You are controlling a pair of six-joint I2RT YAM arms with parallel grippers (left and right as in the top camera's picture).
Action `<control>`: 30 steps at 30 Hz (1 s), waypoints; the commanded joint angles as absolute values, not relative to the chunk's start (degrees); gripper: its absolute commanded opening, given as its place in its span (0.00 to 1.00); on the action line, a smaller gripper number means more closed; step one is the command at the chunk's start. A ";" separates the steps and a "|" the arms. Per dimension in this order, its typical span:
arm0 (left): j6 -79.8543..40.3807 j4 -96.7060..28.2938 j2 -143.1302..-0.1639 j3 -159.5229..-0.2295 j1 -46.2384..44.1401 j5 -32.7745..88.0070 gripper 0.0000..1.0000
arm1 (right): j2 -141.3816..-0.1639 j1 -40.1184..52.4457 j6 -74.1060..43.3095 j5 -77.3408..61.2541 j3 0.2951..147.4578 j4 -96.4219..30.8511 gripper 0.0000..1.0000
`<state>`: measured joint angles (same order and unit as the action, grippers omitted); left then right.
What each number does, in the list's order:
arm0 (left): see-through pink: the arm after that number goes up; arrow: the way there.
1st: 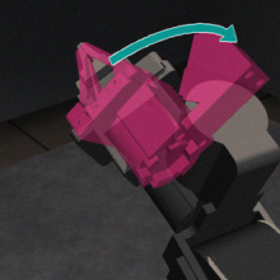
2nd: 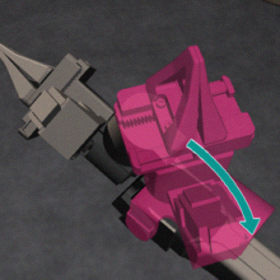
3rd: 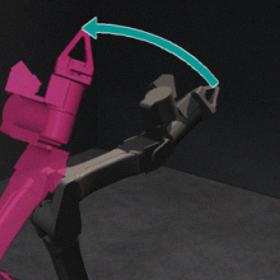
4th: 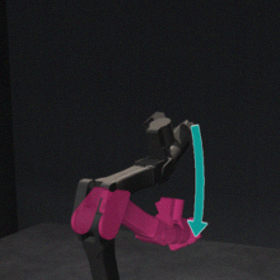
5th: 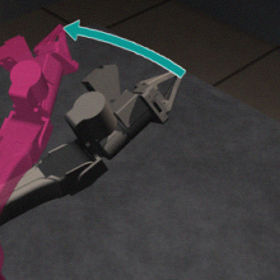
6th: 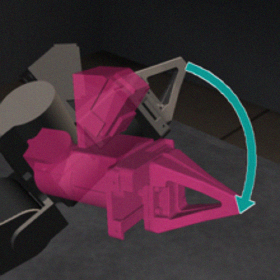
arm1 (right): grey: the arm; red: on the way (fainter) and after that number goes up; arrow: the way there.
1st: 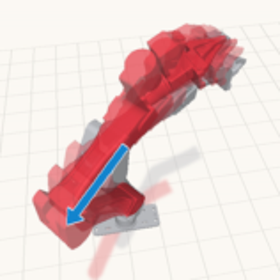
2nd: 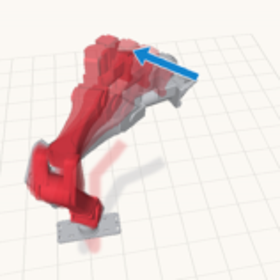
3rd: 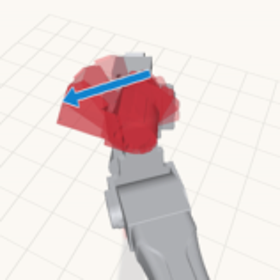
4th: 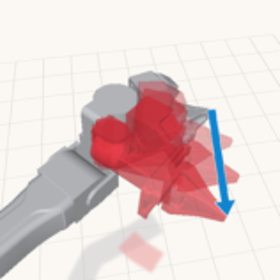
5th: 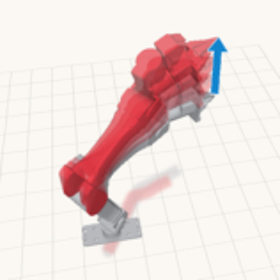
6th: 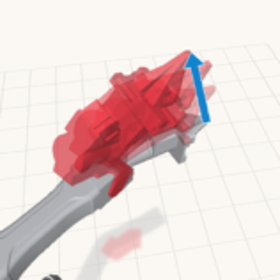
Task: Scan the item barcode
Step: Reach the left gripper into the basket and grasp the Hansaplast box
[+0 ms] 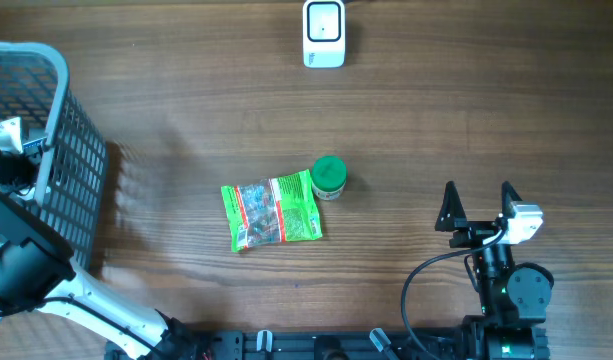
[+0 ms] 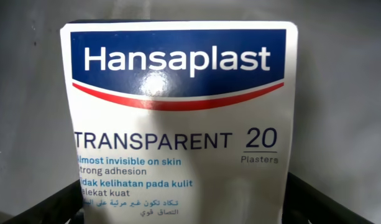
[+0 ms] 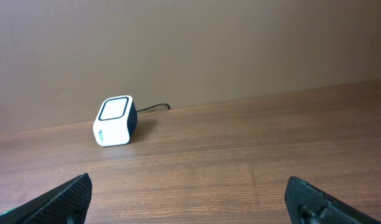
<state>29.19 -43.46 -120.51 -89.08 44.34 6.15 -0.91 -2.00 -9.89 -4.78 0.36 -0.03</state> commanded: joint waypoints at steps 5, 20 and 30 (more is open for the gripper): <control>27.64 -44.73 -121.49 -88.73 44.53 8.29 0.45 | -0.58 -1.67 -10.61 -4.03 0.30 0.10 1.00; 15.35 -44.84 -103.74 -94.52 44.45 8.58 0.54 | -0.60 -1.67 -10.61 -4.03 0.30 0.12 1.00; 6.48 -44.84 -78.63 -94.52 38.65 48.38 0.54 | -0.58 -1.67 -10.61 -4.03 0.30 0.10 1.00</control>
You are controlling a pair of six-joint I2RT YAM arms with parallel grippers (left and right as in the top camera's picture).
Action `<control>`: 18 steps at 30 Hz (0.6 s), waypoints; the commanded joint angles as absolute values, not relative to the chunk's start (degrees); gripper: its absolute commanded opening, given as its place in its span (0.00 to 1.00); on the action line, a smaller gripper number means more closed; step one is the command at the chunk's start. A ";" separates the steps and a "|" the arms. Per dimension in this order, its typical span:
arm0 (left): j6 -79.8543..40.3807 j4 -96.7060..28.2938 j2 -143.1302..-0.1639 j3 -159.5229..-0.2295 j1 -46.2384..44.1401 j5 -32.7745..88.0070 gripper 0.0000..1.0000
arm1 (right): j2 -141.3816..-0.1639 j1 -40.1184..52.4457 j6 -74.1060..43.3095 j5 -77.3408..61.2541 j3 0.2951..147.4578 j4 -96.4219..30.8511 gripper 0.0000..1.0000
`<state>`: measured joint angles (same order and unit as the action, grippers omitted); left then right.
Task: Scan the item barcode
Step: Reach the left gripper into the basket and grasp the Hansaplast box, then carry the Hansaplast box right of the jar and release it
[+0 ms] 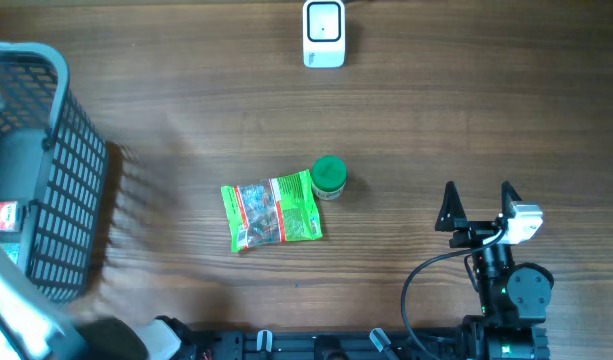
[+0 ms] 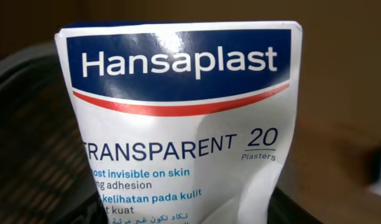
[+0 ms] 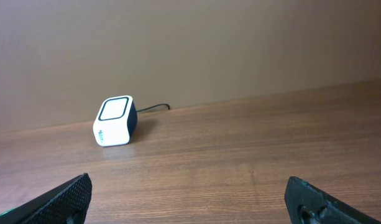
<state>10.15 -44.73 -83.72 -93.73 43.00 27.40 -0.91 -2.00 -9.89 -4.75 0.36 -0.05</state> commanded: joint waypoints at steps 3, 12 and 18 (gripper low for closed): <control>4.08 -45.43 -75.44 -94.52 28.21 55.81 0.54 | -0.60 -1.67 -10.61 -4.03 0.30 0.10 1.00; 4.01 -47.90 -85.21 -94.52 -18.44 39.27 0.54 | -0.58 -1.67 -10.59 -4.03 0.30 0.10 1.00; 2.37 -45.91 -102.26 -94.52 -37.80 24.62 0.56 | -0.58 -1.67 -10.59 -4.03 0.30 0.10 1.00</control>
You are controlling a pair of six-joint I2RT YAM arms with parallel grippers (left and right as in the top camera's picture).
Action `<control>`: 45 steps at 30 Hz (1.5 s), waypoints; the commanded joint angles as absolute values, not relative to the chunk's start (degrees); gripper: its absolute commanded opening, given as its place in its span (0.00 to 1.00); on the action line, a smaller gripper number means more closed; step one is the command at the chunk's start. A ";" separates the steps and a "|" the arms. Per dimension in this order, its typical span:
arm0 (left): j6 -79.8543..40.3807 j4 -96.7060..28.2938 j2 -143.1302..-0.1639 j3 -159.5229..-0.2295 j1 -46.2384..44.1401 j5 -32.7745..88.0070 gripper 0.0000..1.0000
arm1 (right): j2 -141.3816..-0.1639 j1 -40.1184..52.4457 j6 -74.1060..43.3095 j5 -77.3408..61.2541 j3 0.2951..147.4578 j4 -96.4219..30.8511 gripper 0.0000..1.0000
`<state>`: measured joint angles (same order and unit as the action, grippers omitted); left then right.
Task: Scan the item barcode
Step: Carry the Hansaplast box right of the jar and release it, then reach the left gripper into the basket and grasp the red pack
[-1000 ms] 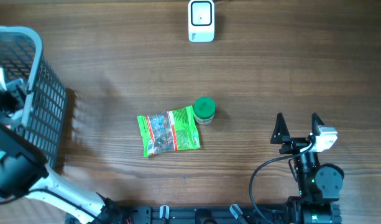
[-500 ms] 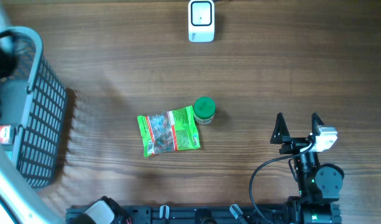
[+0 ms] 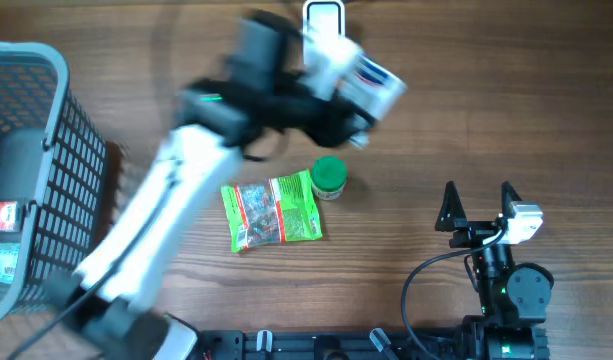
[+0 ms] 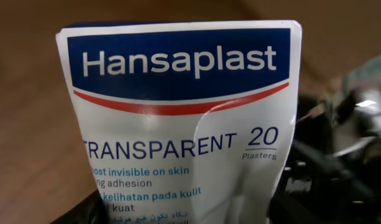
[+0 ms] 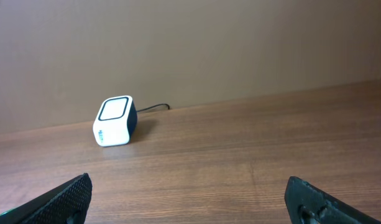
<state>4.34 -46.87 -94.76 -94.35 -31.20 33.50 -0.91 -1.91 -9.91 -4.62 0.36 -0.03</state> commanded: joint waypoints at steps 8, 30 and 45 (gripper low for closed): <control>-17.78 -34.87 -121.58 -94.52 -46.72 18.37 0.56 | -0.58 -1.67 -10.59 -4.03 0.30 0.10 1.00; -1.50 -63.75 -101.30 -114.34 -29.91 -3.25 1.00 | -0.58 -1.67 -10.59 -4.03 0.30 0.10 1.00; -49.95 -84.64 -82.89 -112.42 32.73 -16.97 1.00 | -0.58 -1.67 -10.59 -4.03 0.30 0.10 1.00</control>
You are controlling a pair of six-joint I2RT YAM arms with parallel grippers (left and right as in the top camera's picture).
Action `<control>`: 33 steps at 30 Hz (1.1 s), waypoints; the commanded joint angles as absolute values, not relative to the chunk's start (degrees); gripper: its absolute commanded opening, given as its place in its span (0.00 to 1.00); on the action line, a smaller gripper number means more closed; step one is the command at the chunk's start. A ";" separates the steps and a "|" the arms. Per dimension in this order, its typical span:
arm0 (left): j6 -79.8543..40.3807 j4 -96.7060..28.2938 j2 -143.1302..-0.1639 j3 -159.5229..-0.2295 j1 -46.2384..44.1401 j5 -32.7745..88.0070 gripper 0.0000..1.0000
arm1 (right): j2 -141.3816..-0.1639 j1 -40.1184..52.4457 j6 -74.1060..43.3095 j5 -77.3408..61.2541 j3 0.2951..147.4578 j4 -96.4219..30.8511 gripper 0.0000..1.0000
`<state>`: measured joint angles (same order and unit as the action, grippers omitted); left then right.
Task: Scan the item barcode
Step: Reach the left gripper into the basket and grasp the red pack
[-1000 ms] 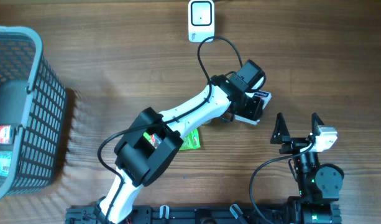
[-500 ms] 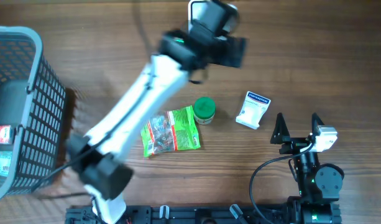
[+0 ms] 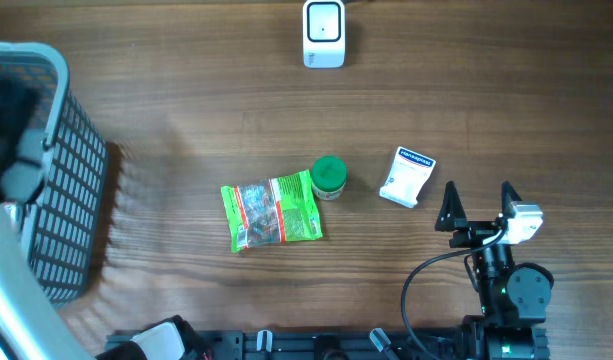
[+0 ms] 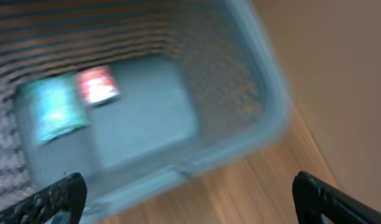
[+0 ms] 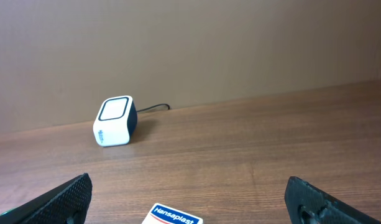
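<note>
The white and blue Hansaplast plaster packet [image 3: 407,177] lies flat on the table to the right of the green-capped jar; its top edge [image 5: 174,216] shows just ahead of my right gripper. The white scanner [image 3: 324,33] [image 5: 115,120] stands at the table's back edge. My right gripper [image 5: 190,205] is open with nothing in it, close behind the packet. My left gripper [image 4: 190,202] is open and empty over the grey basket [image 4: 265,118]; its view is blurred.
A green snack packet [image 3: 272,210] and a green-capped jar [image 3: 328,177] sit mid-table. The mesh basket [image 3: 56,180] stands at the left edge, with a teal item [image 4: 50,115] and a red item [image 4: 97,86] on its floor.
My left gripper held the plaster packet up near the scanner; now the packet lies on the table beside the jar, and the left gripper is open over the basket. The right arm has not moved.
My left gripper was shut on the plaster packet down in the basket, then held it above the basket rim, then near the scanner at the back of the table. Now the packet rests on the table, and the left gripper is open, back over the basket.
</note>
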<state>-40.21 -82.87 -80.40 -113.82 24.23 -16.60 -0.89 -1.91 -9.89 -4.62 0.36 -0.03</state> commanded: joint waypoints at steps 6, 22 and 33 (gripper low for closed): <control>-55.51 -80.88 -89.62 -101.30 43.29 -16.14 1.00 | -0.58 -1.67 -10.61 -4.03 0.30 0.10 1.00; -52.73 -57.28 -112.38 -89.84 43.83 -21.96 1.00 | -0.58 -1.67 -10.59 -4.03 0.30 0.10 1.00; -47.83 -53.82 -120.44 -89.84 43.83 -27.09 1.00 | -0.60 -1.67 -10.61 -4.03 0.30 0.10 1.00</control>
